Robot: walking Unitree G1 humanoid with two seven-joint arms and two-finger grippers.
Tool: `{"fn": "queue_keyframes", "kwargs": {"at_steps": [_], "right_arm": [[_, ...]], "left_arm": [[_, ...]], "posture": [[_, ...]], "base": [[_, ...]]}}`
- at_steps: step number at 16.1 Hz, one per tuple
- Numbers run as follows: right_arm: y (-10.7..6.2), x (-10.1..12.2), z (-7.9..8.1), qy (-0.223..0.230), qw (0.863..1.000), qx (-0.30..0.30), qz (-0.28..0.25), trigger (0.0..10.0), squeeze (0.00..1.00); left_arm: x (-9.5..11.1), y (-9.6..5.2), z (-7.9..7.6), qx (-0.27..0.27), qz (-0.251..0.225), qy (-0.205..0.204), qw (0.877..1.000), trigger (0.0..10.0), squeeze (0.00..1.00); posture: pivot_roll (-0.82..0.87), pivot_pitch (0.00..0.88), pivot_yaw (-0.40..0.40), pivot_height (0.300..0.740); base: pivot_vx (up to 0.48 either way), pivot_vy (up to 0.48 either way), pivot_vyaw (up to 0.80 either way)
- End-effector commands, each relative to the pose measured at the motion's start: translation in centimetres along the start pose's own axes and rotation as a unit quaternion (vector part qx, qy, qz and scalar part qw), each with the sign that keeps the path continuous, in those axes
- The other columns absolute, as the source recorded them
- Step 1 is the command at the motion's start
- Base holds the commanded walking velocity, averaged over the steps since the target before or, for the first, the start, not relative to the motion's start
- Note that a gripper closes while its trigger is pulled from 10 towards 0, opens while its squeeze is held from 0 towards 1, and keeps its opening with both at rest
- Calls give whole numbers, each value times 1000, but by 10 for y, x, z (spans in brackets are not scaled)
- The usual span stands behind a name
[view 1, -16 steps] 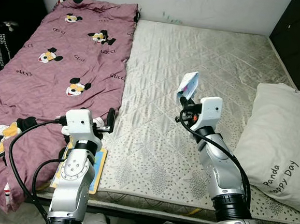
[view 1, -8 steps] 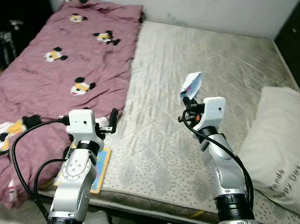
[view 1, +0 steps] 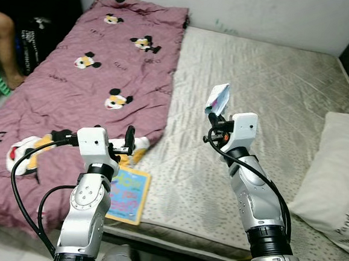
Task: Clean up the room
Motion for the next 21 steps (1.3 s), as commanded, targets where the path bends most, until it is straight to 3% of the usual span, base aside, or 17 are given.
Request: {"fn": "queue_keyframes", "kwargs": {"at_steps": [1,11,18,21], "right_arm": [[1,2,-1,-4,1000,2,-1,10000,0],[1,2,-2,-6,1000,0,-2,10000,0],[1,3,-2,-8,1000,1,-2,10000,0],[1,3,-1,-12,1000,4,-1,10000,0]], "left_arm": [[0,0,0,1,0,-2,1000,10000,0],[-1,0,1,1,2,-1,1000,10000,0],[-1,0,-1,0,0,-5,1000,10000,0],[-1,0,-2,-5,1,-11,1000,10000,0]], "posture": [[-4,53,-17,740],[-6,53,-15,740],[-8,54,-18,740],[-10,54,-17,740]], "base": [[0,480,0],[0,471,0],[0,39,0],[0,459,0]]}}
Point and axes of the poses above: a point about 5 cm out from each wrist's last joint towards the gripper, its own y axis pointing out of the wrist towards the gripper, its own x axis along the axis of the wrist's last joint, z = x × y, the point moved 2 cm from there along y, pointing out of the wrist towards the gripper, and after that the axes turned 14 degrees about y, right-handed, at the moved point
